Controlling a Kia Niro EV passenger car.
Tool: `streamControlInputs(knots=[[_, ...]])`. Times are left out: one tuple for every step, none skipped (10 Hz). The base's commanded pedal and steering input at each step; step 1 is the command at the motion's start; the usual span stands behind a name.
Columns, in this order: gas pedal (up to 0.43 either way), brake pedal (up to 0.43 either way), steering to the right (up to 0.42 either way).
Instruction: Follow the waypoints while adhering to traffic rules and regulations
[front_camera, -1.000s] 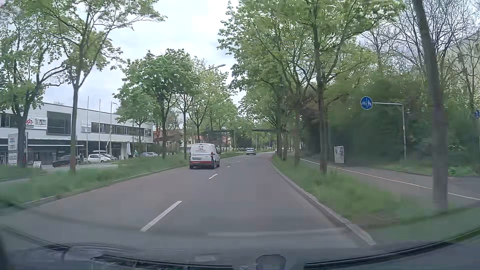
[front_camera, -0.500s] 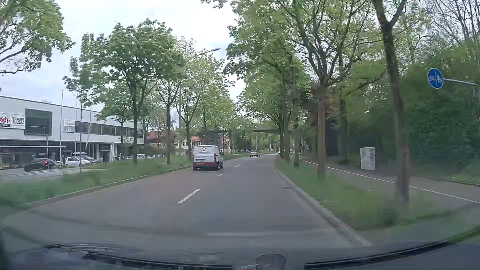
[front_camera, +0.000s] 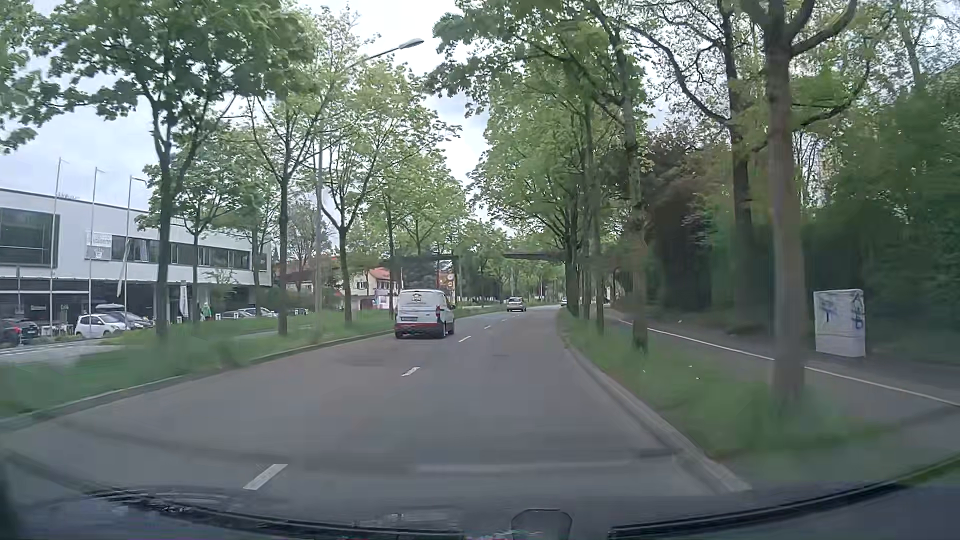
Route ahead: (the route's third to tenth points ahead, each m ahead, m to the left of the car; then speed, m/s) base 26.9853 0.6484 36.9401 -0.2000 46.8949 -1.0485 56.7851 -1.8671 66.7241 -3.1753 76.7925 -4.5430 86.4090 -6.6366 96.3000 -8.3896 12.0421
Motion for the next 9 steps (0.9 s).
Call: streamControlInputs(knots=[[0.079,0.0,0.005],[0.079,0.0,0.006],[0.079,0.0,0.009],[0.079,0.0,0.011],[0.079,0.0,0.011],[0.079,0.0,0.011],[0.079,0.0,0.011],[0.079,0.0,0.011],[0.079,0.0,0.011]])
